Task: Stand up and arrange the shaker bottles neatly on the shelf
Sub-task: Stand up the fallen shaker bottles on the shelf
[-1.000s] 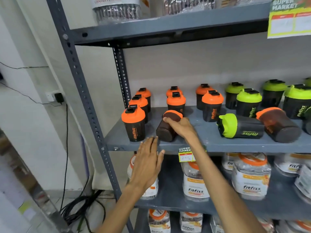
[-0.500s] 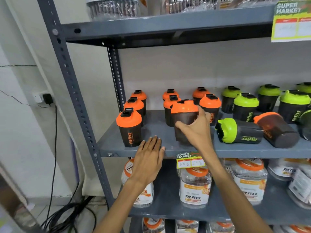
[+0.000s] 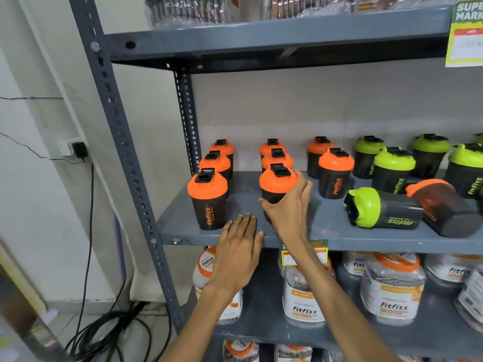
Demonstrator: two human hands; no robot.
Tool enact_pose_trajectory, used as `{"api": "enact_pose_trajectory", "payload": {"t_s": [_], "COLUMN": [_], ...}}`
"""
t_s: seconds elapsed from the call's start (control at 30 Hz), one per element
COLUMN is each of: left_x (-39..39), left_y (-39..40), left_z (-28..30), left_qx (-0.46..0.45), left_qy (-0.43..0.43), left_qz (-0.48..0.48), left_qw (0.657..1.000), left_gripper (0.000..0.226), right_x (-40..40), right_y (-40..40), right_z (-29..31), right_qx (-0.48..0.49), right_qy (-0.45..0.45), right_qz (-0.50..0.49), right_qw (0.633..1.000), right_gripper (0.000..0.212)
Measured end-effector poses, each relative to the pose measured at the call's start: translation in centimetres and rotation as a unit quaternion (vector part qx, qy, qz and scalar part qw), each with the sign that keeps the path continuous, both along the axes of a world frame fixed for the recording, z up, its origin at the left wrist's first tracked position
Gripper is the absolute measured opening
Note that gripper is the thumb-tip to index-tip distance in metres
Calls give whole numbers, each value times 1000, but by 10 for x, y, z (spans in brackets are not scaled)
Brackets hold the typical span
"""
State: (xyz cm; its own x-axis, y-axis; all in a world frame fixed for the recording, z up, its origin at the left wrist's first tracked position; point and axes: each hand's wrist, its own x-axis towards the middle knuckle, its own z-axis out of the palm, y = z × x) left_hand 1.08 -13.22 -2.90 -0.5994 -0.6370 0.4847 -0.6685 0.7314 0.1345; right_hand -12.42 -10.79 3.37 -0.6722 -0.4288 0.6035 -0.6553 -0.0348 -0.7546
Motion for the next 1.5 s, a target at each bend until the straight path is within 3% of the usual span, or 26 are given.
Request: {"api": "enact_pose_trajectory", "payload": {"t_s": [0.23, 0.5, 0.67, 0.77, 0.97, 1.1, 1.3, 1.5], "left_x": [0, -26, -72, -101, -147, -159, -160, -162], "left_y": [11, 68, 103, 115, 117, 116, 116, 114], "left_z": [1, -7, 0, 5, 17, 17, 13, 12], "left_qx": [-8, 1, 9, 11, 15, 34, 27, 28], "left_qy": [-8, 76, 60, 37, -21, -28, -32, -29], "left_qz": [26, 20, -14, -10, -5, 18, 28, 23], "left_qw": [1000, 997, 998, 999, 1000, 999, 999, 999], "left_gripper": [56, 57, 58, 53, 51, 53, 55, 55], "right_x": [0, -44, -100, -138, -175, -182, -198, -226], "right_y": [19, 105, 154, 169, 154, 138, 135, 153], "right_z": [-4, -7, 17, 36, 55, 47, 43, 51], "right_qx": [38, 86, 129, 225, 416, 442, 377, 219], "right_qy": [1, 89, 161, 261, 404, 440, 452, 280], "right_qz": [27, 71, 74, 74, 73, 97, 139, 189], "right_qw": [999, 990, 976, 936, 811, 776, 796, 915], "right_gripper": [120, 101, 90, 94, 118, 106, 85, 73]}}
